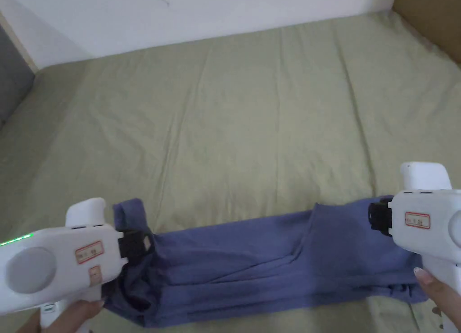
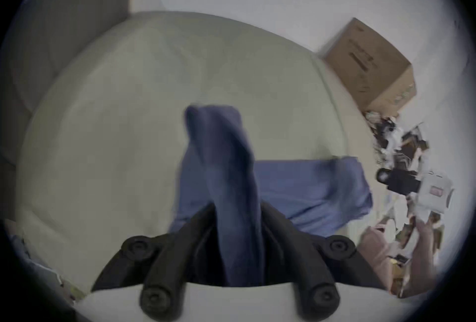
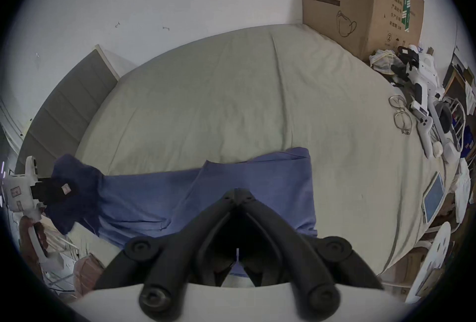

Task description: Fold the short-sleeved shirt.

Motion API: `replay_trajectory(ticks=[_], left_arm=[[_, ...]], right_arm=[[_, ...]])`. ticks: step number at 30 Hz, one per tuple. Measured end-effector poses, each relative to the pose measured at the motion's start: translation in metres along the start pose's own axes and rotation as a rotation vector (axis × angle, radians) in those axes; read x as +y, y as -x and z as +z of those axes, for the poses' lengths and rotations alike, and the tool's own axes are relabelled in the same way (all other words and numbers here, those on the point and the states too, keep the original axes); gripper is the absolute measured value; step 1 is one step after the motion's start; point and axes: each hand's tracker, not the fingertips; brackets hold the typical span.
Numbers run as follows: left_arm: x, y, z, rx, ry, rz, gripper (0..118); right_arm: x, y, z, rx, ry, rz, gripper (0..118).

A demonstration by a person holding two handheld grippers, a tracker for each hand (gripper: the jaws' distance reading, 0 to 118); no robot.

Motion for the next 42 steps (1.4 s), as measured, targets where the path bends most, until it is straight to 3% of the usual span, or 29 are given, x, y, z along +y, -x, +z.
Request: replay_trajectory(ticks=[6, 8, 9, 11, 13, 15, 17, 21, 22, 24, 25, 37, 42], left_arm=[[-0.008, -0.085, -0.086, -0.035, 0.194, -0.138, 5], [-0.016, -0.106, -0.112, -0.045, 0.235, -0.162, 14], [-0.02, -0.113, -0.124, -0.057, 0.267, -0.15, 25], [-0.027, -0.122, -0.137, -0.091, 0.304, -0.132, 74], [-0.032, -0.128, -0.14, -0.175, 0.317, -0.093, 106], [-0.032, -0.133, -0.133, -0.244, 0.297, -0.086, 114], [-0.029, -0.13, -0.115, -0.325, 0.233, -0.097, 114], [-0.018, -0.114, -0.072, -0.237, 0.115, -0.177, 108], [-0.016, -0.109, -0.062, -0.171, 0.071, -0.203, 88], [-0.014, -0.102, -0.053, -0.046, 0.039, -0.255, 23], [-0.014, -0.099, -0.053, 0.005, 0.039, -0.273, 2], [-0.054, -0.122, -0.135, -0.115, 0.346, -0.254, 2], [-0.051, -0.143, -0.149, -0.09, 0.355, -0.238, 1]], right_arm=[[-0.002, -0.014, 0.003, 0.014, -0.015, -0.025, 0], [-0.003, -0.018, 0.004, 0.012, -0.017, -0.036, 0], [-0.004, -0.021, 0.004, 0.013, -0.017, -0.043, 0], [-0.005, -0.024, 0.003, 0.01, -0.015, -0.051, 0], [-0.006, -0.028, 0.001, 0.01, -0.011, -0.06, 0], [-0.006, -0.03, 0.0, 0.013, -0.008, -0.066, 0], [-0.006, -0.031, -0.001, 0.018, -0.007, -0.067, 0], [-0.006, -0.03, -0.004, 0.032, -0.006, -0.068, 0], [-0.006, -0.03, -0.005, 0.035, -0.007, -0.067, 0], [-0.006, -0.03, -0.007, 0.036, -0.005, -0.065, 0], [-0.006, -0.03, -0.008, 0.039, -0.004, -0.065, 0], [-0.008, -0.038, -0.014, 0.039, 0.016, -0.071, 0], [-0.01, -0.042, -0.014, 0.034, 0.021, -0.078, 0]])
